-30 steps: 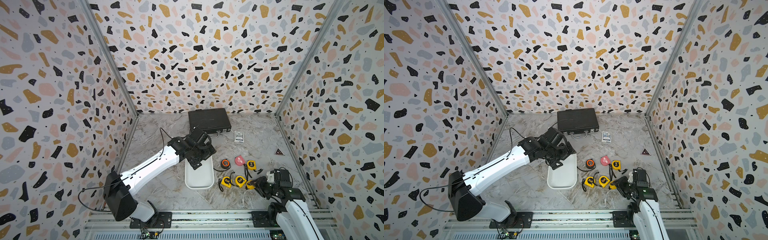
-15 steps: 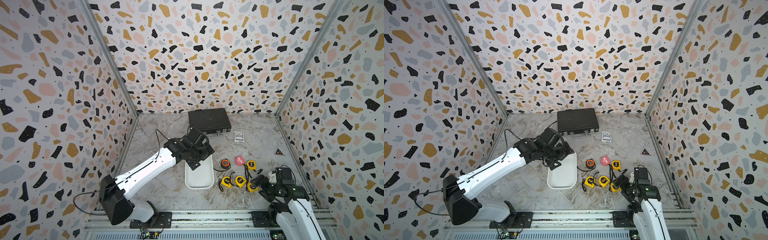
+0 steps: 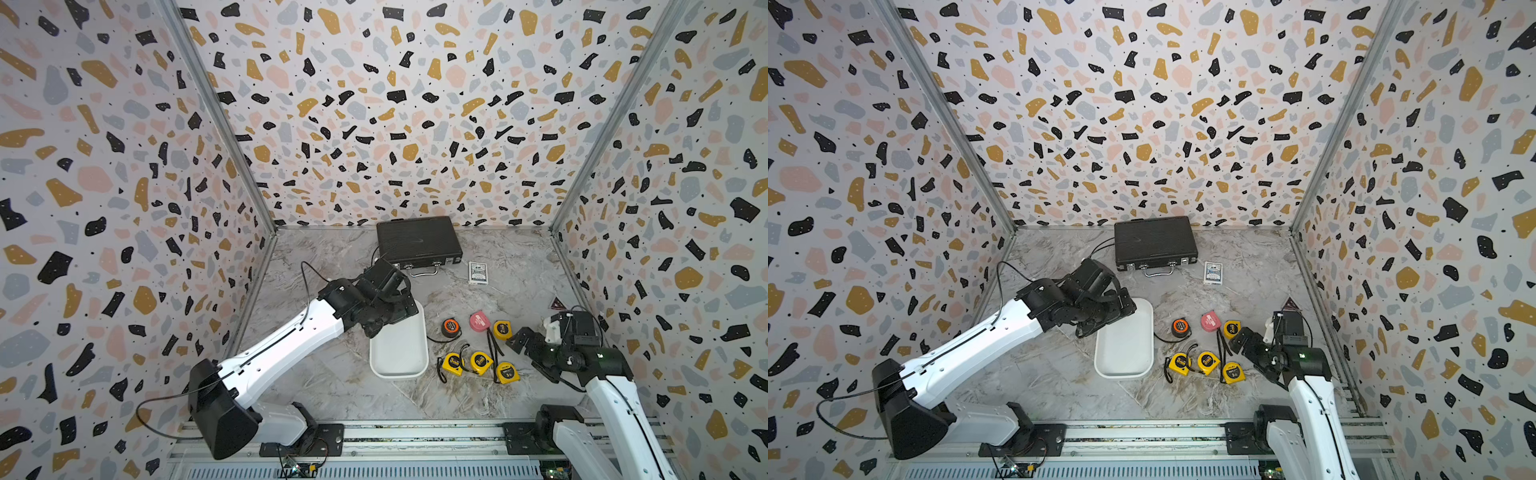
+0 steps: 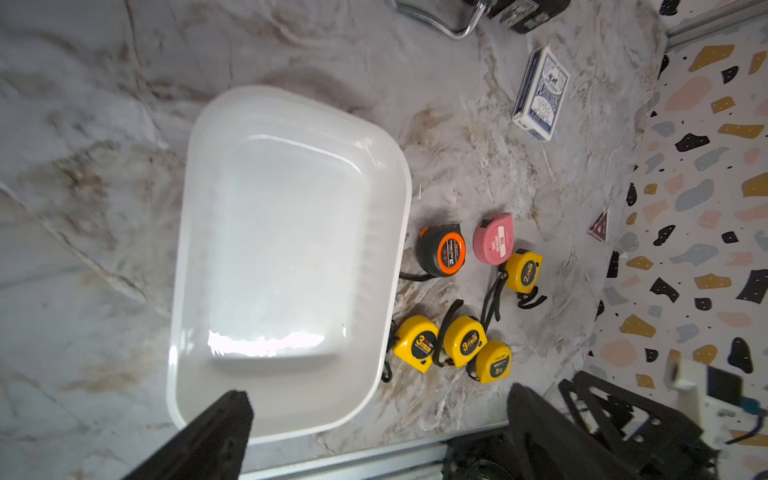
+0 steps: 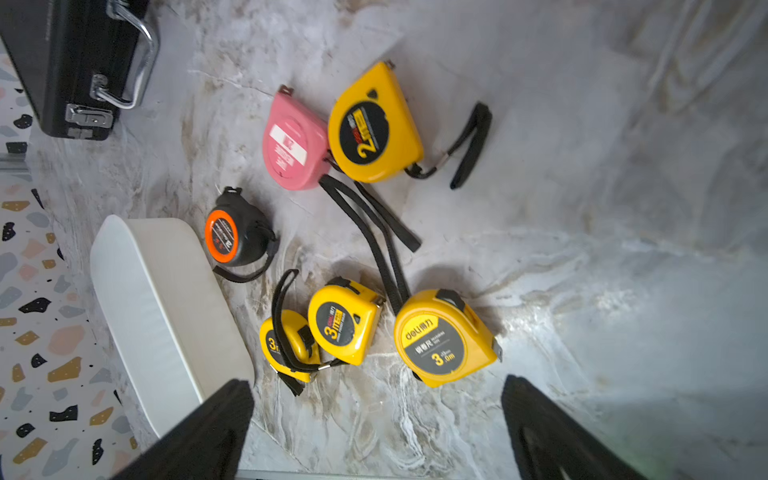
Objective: Take the tape measure out of the storage box
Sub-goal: Reset both arms
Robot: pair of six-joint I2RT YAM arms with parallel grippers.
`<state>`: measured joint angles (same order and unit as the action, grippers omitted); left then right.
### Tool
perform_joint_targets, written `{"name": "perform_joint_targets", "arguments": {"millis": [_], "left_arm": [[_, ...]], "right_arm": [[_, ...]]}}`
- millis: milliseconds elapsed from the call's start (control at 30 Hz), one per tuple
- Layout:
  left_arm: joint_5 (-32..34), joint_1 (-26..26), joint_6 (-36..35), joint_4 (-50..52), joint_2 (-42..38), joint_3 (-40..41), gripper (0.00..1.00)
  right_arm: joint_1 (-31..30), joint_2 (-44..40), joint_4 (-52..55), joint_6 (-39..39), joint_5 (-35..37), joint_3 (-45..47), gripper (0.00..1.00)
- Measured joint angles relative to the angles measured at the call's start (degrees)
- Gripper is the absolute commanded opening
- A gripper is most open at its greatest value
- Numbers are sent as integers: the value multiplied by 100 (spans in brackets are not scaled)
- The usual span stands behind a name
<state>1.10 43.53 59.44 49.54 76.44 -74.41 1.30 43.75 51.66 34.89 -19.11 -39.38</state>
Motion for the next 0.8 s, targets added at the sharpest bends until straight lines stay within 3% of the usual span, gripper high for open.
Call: {"name": "perform_joint_targets", "arguments": {"millis": [200,367,567,800], "left_arm": [[560,-592,-1346,-136,-660,494,100],[920,-1344,-2487,-597,-828,1215,100],[1558,-2037,-3939,-1600,-1051,2210,100],[2092,-2715,-5305,-3694,-1843,3834,100]], "right_arm": [[-55,846,-529,-745,387,-785,100],[-57,1344,-1379,-1370,940,-887,100],[-57,1554,-3117,-2133,1720,-173,99],[-57,2118,-5281,-2706,2312,918,99]]}}
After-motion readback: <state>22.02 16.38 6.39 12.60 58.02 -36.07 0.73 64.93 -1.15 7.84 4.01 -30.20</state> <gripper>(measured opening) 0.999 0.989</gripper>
